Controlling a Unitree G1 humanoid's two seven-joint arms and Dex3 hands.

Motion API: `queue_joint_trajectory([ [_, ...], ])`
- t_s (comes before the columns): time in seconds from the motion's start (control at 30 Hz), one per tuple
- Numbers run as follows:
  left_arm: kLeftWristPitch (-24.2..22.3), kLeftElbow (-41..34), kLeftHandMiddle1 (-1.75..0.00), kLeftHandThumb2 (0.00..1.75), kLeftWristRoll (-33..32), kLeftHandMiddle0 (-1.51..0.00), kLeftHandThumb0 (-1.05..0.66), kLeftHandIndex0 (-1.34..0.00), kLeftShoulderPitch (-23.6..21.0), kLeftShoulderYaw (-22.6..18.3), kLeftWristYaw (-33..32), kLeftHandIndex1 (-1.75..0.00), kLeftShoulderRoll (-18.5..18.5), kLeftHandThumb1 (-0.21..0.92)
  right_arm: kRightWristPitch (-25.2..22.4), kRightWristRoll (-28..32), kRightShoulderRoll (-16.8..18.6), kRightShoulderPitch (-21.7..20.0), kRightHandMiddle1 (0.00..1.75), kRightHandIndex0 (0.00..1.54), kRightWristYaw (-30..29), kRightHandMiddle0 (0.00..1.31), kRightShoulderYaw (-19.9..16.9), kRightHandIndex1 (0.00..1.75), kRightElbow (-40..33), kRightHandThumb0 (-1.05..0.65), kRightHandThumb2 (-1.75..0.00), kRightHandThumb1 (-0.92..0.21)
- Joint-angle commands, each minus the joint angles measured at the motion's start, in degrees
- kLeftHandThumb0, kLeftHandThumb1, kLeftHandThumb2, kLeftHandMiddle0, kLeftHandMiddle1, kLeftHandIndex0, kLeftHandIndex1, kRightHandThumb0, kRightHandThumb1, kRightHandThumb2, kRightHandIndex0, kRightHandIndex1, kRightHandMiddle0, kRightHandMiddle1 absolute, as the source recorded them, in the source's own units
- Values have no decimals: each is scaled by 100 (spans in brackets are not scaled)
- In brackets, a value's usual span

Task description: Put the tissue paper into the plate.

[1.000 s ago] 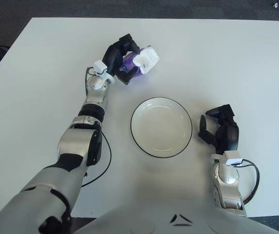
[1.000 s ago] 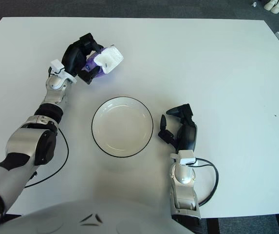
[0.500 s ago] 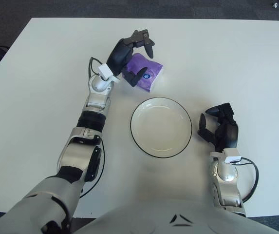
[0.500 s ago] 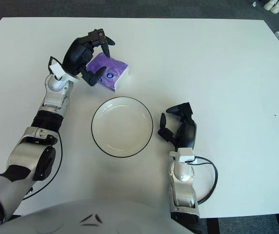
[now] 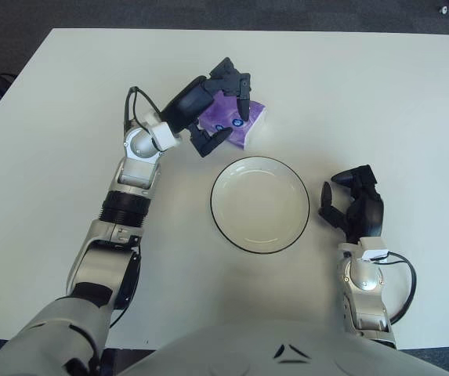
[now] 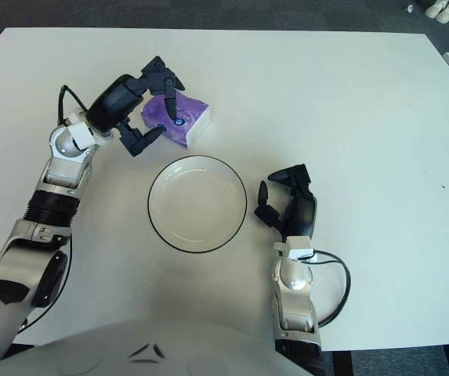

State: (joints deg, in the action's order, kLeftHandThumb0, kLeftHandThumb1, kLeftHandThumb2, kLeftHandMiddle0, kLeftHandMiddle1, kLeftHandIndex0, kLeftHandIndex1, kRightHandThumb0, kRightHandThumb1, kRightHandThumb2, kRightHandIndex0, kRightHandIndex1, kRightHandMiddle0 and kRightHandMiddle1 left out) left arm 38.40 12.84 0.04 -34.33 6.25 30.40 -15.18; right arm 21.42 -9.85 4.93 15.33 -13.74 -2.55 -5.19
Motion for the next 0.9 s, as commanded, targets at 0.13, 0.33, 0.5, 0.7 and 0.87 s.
queue_joint_trajectory([
  [0.13,-236,-694,-161,175,-934,-97,0,-71,248,322,688,-175,-89,-11,-361,26,11,268,175,49,29,44,-3,156,336,-42,-105,-54],
  [0.33,-340,-935,-160,175,-1223,-97,0,-71,292,383,960,-175,-130,-11,-330,32,8,271,175,49,39,45,4,158,341,-42,-107,-52],
  [0.5,-214,-794,-159,175,-1131,-97,0,-71,303,251,1049,-175,-297,-11,-287,78,-9,261,175,50,82,47,7,159,375,-43,-110,-50],
  [0.7,253,-262,-160,174,143,-97,0,-71,-93,-48,360,-175,-440,-11,-301,71,-24,245,175,50,82,45,-6,156,408,-42,-108,-51],
  [0.87,393,366,-167,175,1222,-95,0,-71,-445,-144,-355,-171,-630,-10,-332,58,-27,238,175,49,74,44,-13,155,422,-42,-106,-53],
])
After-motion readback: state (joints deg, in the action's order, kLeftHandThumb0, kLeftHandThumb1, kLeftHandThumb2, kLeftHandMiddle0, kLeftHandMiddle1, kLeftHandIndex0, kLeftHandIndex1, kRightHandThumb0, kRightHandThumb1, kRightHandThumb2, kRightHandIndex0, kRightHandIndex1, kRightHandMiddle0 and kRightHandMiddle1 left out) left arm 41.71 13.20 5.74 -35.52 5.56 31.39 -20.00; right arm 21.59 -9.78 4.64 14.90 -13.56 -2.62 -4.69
